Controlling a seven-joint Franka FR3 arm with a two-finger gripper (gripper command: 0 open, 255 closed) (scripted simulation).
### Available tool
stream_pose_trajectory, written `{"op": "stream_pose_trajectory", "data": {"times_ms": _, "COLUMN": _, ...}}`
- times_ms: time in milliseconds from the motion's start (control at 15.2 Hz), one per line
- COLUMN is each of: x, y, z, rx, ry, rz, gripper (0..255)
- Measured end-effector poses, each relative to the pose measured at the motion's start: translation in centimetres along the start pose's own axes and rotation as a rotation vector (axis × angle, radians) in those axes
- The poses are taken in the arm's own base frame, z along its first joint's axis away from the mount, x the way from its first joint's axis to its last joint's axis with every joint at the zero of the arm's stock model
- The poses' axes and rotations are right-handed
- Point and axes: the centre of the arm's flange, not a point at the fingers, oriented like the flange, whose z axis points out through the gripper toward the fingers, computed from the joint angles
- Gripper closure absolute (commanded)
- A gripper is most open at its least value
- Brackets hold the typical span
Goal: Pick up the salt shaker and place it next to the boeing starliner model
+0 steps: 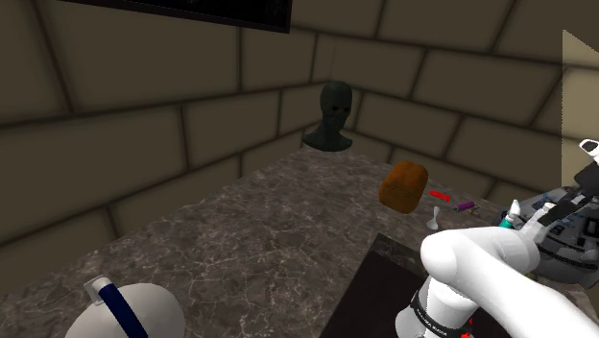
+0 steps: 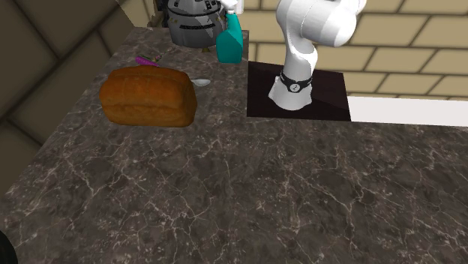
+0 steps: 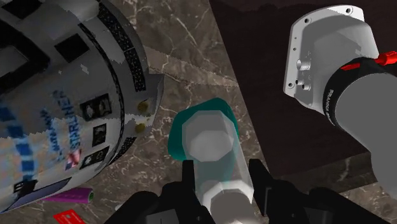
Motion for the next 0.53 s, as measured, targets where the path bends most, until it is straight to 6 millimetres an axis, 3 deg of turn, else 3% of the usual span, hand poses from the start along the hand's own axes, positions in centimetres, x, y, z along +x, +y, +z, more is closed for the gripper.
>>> {"op": "stream_pose_trajectory", "data": {"times_ms": 528, "x": -0.9, "y": -0.2, "z": 4.1, "rx": 0.0, "ry": 0.0, "rz": 0.0, "gripper": 255}}
